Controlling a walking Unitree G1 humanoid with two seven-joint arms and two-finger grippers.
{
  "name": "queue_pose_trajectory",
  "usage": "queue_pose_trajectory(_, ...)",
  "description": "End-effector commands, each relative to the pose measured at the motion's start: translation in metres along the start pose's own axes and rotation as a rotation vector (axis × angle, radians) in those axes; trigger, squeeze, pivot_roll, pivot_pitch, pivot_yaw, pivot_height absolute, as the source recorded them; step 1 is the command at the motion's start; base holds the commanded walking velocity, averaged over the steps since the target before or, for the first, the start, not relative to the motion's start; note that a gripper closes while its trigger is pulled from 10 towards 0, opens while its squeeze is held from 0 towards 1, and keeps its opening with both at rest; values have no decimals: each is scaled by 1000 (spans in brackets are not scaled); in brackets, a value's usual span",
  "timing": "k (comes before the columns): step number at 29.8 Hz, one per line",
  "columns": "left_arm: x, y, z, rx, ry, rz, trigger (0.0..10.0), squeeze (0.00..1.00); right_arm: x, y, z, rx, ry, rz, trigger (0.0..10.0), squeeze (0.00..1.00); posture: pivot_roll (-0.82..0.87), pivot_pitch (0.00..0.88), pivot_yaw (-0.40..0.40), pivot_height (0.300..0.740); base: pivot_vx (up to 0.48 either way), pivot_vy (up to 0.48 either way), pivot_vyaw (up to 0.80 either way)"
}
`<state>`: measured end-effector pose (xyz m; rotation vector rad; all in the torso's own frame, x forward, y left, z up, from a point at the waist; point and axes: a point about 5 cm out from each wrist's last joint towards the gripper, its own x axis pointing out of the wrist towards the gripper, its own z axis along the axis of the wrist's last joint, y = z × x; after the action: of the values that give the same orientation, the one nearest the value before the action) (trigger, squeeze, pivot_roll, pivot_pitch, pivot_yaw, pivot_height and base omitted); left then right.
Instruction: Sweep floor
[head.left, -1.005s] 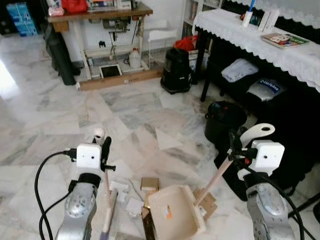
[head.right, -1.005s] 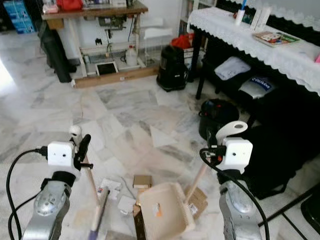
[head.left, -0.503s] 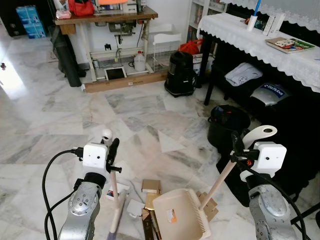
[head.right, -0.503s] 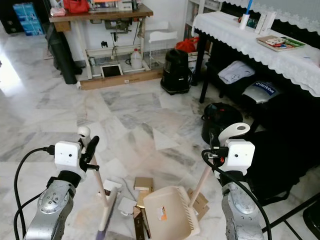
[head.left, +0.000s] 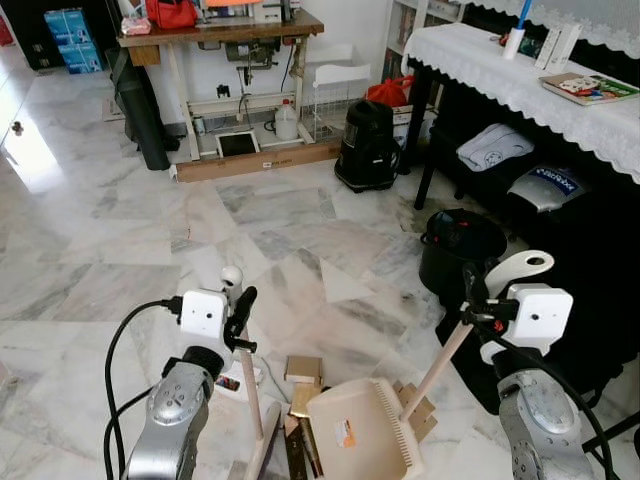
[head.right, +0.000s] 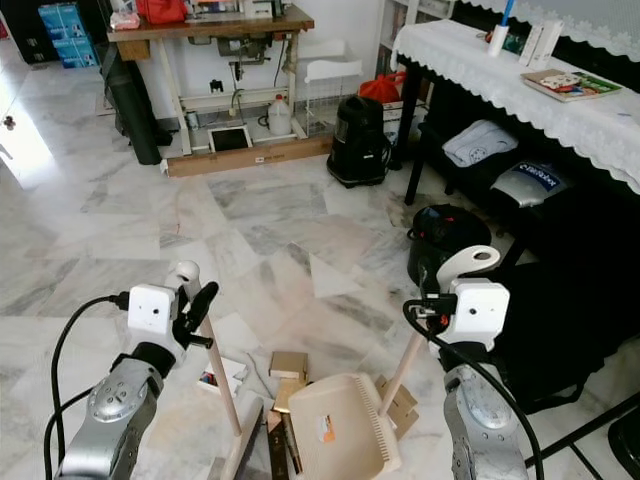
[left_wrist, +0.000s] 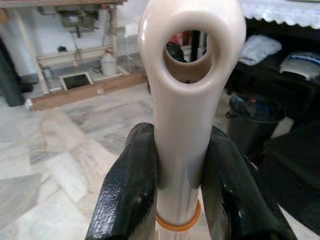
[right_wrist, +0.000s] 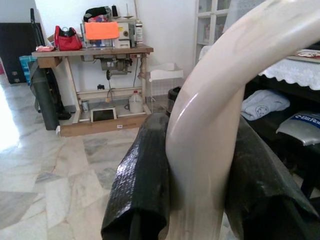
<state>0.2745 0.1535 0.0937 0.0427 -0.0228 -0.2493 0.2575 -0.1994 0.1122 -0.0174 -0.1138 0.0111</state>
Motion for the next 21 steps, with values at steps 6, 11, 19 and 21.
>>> queue_pose_trajectory(6,-4,-2,-9,-48,55,-87,10000,0,1,-2,9,0,-39,2,10000,0,-37,0,-28,740,0,0,0)
queue_pose_trajectory(11,-8,-1,-13,-63,90,-127,10000,0,2,0,8,3,-36,9,10000,0,-34,0,-31,740,0,0,0)
queue_pose_trajectory(19,-19,-1,-12,-117,139,-233,10000,0,2,1,8,7,-34,17,10000,0,-31,0,-31,740,0,0,0)
queue_pose_trajectory(21,-22,-1,-9,-146,147,-269,10000,0,2,1,8,9,-33,19,10000,0,-28,0,-32,740,0,0,0)
